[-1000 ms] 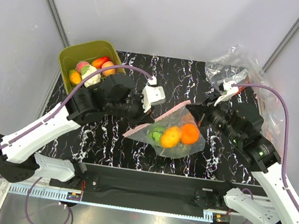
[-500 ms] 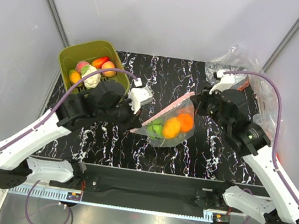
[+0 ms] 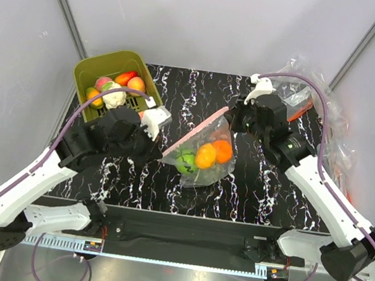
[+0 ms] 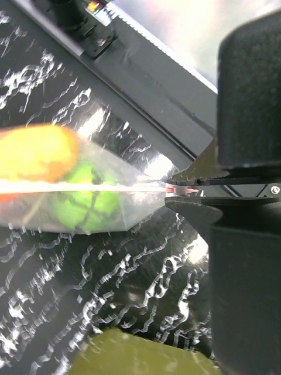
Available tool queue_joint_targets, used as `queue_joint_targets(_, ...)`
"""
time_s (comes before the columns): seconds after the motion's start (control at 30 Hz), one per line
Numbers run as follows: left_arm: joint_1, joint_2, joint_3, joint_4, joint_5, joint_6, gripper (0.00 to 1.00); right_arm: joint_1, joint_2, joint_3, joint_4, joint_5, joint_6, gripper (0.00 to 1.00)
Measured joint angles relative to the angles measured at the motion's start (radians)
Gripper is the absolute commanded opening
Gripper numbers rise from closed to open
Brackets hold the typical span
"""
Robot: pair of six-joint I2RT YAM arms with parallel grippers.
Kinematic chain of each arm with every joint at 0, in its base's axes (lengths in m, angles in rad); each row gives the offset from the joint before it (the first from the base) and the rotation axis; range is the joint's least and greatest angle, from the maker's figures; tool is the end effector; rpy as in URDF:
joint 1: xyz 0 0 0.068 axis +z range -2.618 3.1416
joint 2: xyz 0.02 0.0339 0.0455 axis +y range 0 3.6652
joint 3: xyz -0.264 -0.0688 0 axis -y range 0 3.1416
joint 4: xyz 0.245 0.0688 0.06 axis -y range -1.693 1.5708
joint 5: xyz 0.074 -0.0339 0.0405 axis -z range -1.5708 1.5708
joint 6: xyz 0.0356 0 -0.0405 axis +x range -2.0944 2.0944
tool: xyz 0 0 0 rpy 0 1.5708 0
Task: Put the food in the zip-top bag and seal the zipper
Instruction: Place the zipper food storage bag at the center of the board, then reset both arms
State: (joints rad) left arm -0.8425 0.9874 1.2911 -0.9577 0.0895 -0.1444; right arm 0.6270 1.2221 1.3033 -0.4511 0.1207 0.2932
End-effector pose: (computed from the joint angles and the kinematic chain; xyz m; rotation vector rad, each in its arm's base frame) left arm 0.1156 -0.1344 0.3978 0.8337 2.1422 -0.6278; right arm 0.2220 0.1556 0.4018 -0.2467 1.9544 0.4919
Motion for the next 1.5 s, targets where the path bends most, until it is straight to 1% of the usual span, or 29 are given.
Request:
queue_joint_targets(0.1,0.076,-0.004,-0.011,-0.008,0.0,-0.019,0.0,-0.002,0.034,0.008,0.043,-0.027,0.012,0.0)
queue_joint_targets(0.17,0.158,-0.005,-0.021,-0.011,0.012,-0.026,0.0,-0.002,0.065,0.028,0.066,-0.051,0.02,0.0)
queue_joint_targets(0.23,0.265,-0.005,-0.032,-0.01,0.035,-0.032,0.0,-0.002,0.113,0.066,0.087,-0.086,0.029,0.0)
queue_joint_targets(0.33,0.381,-0.005,-0.042,-0.01,0.061,-0.039,0.0,-0.002,0.203,0.139,0.114,-0.141,0.043,0.0)
queue_joint_targets(0.5,0.494,-0.01,-0.042,-0.014,0.079,-0.053,0.0,-0.005,0.345,0.242,0.164,-0.215,0.069,0.0)
queue_joint_targets(0.6,0.537,-0.024,-0.042,-0.013,0.079,-0.071,0.0,-0.006,0.427,0.305,0.19,-0.248,0.082,0.0)
queue_joint_targets(0.7,0.567,-0.044,-0.042,-0.008,0.07,-0.09,0.0,-0.006,0.5,0.373,0.201,-0.281,0.093,0.09)
queue_joint_targets(0.73,0.575,-0.048,-0.042,-0.005,0.067,-0.093,0.04,-0.006,0.516,0.392,0.2,-0.287,0.095,0.25)
queue_joint_targets(0.77,0.586,-0.052,-0.042,-0.004,0.062,-0.098,0.21,-0.006,0.541,0.422,0.198,-0.292,0.096,0.61)
queue_joint_targets(0.8,0.601,-0.056,-0.042,-0.007,0.056,-0.099,0.33,-0.006,0.562,0.448,0.197,-0.288,0.1,0.75)
queue_joint_targets(0.83,0.615,-0.058,-0.043,-0.01,0.05,-0.102,0.74,-0.01,0.58,0.477,0.196,-0.287,0.097,0.82)
queue_joint_targets(0.87,0.627,-0.058,-0.045,-0.011,0.043,-0.103,0.88,-0.014,0.595,0.504,0.192,-0.283,0.093,0.9)
queue_joint_targets(0.9,0.637,-0.058,-0.046,-0.01,0.036,-0.112,0.98,-0.018,0.602,0.518,0.191,-0.278,0.093,0.91)
queue_joint_targets(0.97,0.65,-0.058,-0.051,-0.01,0.021,-0.125,0.99,-0.024,0.604,0.536,0.183,-0.264,0.087,0.92)
queue_joint_targets(1.0,0.653,-0.059,-0.051,-0.011,0.014,-0.129,0.99,-0.026,0.599,0.537,0.183,-0.26,0.084,0.96)
queue_joint_targets(1.07,0.653,-0.068,-0.05,-0.011,0.0,-0.132,0.99,-0.027,0.576,0.522,0.174,-0.24,0.077,0.99)
queue_joint_targets(1.2,0.653,-0.132,-0.025,-0.016,-0.027,-0.131,0.99,-0.028,0.451,0.431,0.126,-0.198,0.054,1.0)
queue_joint_targets(1.33,0.653,-0.246,-0.009,0.013,-0.014,-0.124,0.99,-0.028,0.211,0.272,0.093,-0.161,0.032,1.0)
queue_joint_targets(1.5,0.654,-0.411,-0.072,0.068,0.095,-0.122,0.99,-0.028,-0.148,0.047,0.079,-0.119,0.026,1.0)
